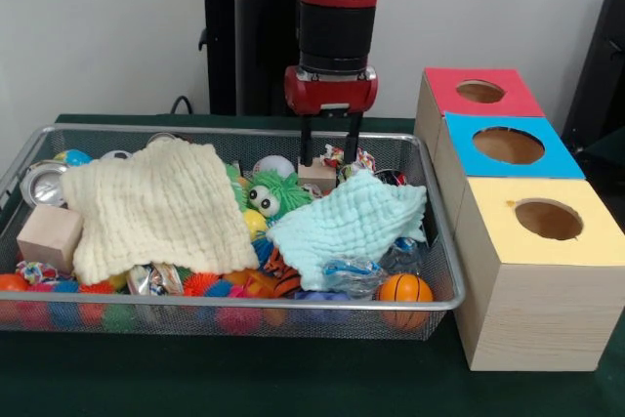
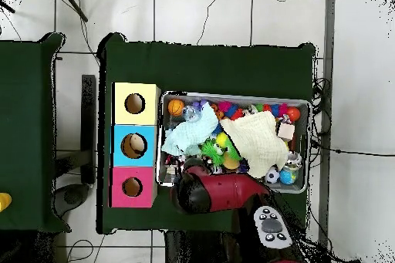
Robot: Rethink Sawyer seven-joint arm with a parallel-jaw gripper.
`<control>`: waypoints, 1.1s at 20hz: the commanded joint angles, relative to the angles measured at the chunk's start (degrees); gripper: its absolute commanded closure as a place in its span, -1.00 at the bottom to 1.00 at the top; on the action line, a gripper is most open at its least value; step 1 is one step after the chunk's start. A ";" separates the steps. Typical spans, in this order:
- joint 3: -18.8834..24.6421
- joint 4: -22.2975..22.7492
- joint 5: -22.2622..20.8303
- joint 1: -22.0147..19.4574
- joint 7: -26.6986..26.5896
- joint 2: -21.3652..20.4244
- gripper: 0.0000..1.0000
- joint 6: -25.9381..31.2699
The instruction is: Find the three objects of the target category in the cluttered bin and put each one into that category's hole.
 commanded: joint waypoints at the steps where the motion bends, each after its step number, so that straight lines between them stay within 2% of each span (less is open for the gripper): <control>1: -8.14 -0.68 4.89 4.33 14.92 3.10 -1.00 2.46; 6: -13.77 -4.12 8.96 11.12 16.37 7.25 -1.00 2.06; 8: -14.76 -4.32 10.59 12.28 16.36 8.10 -1.00 1.86; 12: -14.52 -3.53 11.88 12.67 14.39 7.99 -1.00 1.00; 22: -14.49 -3.44 16.28 15.03 12.79 6.36 -1.00 4.44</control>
